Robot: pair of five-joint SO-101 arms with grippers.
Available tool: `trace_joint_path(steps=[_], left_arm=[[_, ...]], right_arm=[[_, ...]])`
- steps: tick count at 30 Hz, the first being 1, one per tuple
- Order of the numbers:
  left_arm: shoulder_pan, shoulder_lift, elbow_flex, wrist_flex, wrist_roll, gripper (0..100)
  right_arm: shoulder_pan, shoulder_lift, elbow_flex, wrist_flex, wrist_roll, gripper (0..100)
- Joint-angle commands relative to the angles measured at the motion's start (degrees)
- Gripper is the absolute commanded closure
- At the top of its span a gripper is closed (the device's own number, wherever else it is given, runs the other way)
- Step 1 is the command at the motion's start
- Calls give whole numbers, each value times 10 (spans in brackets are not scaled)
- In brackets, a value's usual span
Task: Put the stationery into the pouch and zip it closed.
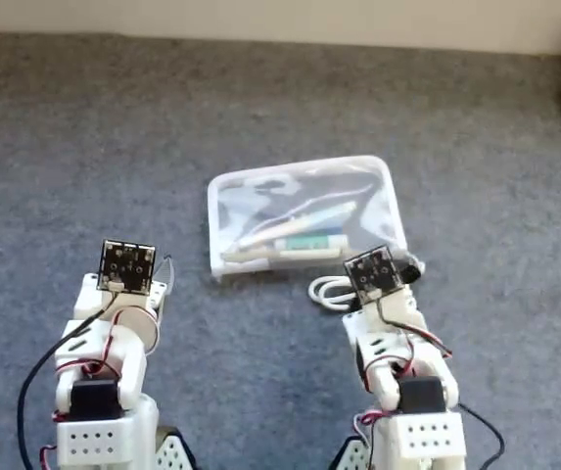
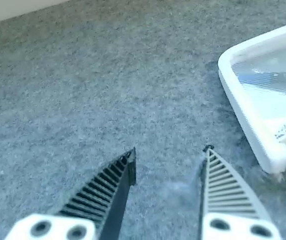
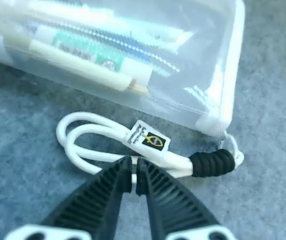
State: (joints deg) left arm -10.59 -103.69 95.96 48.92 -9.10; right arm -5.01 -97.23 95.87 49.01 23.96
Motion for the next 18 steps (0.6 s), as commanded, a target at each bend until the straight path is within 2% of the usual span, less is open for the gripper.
trace_joint_path(steps=[1, 8, 12, 15, 18], left_arm=[[-3, -3, 11, 11, -4, 796], [-3, -3, 11, 31, -6, 796], [-3, -3, 11, 67, -6, 797], [-2, -3, 11, 123, -7, 796], [13, -3, 11, 185, -42, 797]], right_arm=[[9, -87, 80, 70, 4, 991], [8, -51, 66, 226, 6, 991], [8, -63, 65, 229, 5, 991], [8, -65, 65, 230, 5, 991], [8, -65, 65, 230, 5, 991]])
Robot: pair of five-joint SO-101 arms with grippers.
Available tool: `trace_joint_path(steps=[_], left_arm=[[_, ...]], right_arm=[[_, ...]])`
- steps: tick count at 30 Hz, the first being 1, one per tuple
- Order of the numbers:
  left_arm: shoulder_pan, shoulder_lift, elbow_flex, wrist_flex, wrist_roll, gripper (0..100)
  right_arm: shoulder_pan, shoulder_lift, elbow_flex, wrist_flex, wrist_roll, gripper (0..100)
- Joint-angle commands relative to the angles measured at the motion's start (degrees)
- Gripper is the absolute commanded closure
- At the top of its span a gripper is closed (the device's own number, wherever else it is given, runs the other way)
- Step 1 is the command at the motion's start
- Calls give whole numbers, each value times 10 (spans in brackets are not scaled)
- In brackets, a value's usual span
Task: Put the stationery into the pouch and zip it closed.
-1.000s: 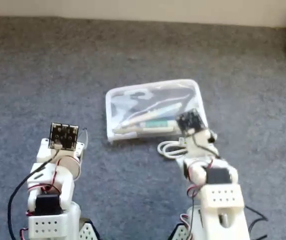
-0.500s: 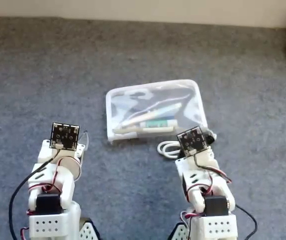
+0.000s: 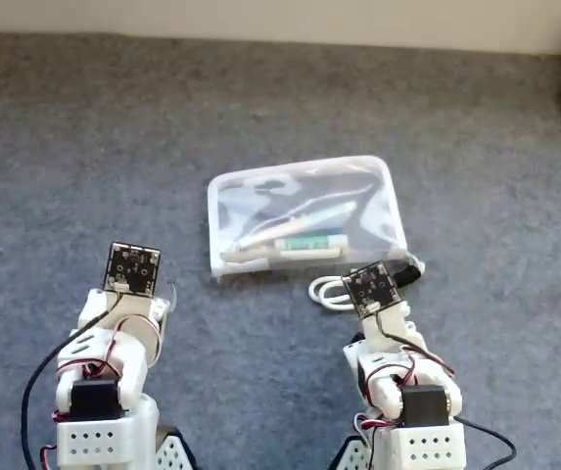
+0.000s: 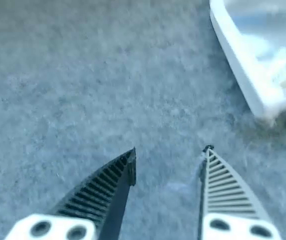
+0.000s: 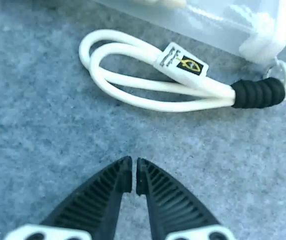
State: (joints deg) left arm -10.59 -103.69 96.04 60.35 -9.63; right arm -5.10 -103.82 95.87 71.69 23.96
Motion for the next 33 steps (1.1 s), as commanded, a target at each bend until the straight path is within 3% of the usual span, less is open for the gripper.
trace_joint_path(steps=[1, 3, 10, 15, 19, 28, 33], left_arm=[[13, -3, 10, 100, -56, 797], [-7, -5, 10, 151, -98, 797], [-121, -3, 10, 161, -185, 797], [-104, -4, 10, 162, -185, 824], [-103, -3, 10, 162, -185, 998], [-106, -4, 10, 162, -180, 966], [-103, -6, 10, 156, -82, 966]], right_arm=[[9, 1, 65, 3, 5, 991], [9, 1, 65, 3, 5, 991], [9, 1, 65, 3, 5, 991], [9, 1, 65, 3, 5, 991], [9, 1, 65, 3, 5, 991], [9, 1, 65, 3, 5, 991], [9, 1, 65, 3, 5, 991]])
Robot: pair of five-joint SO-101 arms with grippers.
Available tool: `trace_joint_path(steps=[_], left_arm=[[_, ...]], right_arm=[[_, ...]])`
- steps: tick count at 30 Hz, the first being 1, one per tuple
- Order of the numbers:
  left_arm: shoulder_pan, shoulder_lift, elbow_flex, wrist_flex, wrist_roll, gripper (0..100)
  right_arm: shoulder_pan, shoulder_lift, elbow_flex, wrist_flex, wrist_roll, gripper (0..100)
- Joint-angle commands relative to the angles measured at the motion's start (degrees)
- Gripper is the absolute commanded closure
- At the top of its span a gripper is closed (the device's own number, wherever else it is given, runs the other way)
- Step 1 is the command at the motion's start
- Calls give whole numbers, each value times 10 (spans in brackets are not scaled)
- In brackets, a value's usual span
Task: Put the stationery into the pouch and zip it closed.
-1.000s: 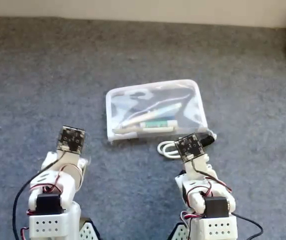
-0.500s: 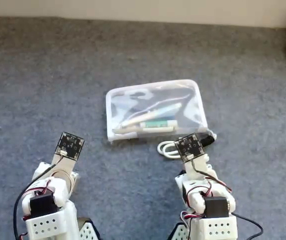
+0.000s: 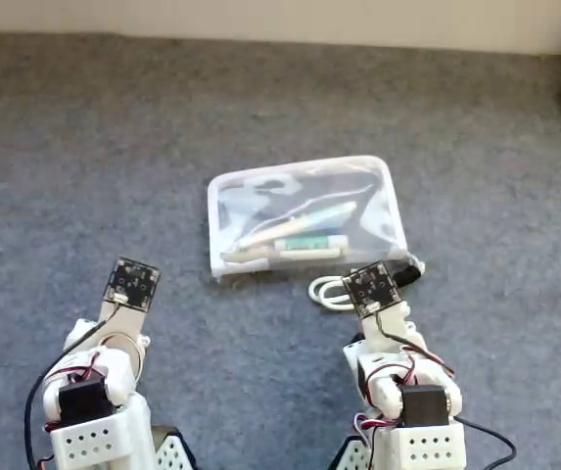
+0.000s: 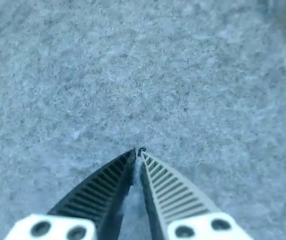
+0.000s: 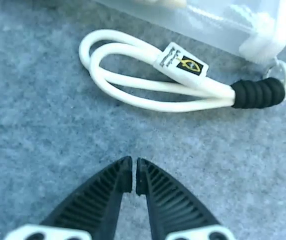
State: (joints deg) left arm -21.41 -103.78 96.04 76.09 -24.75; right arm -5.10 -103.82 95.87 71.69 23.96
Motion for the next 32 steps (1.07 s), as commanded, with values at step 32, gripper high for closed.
trace_joint_path(steps=[32], left_arm=[[4, -5, 10, 3, 156, 965]], right_arm=[[9, 1, 65, 3, 5, 991]])
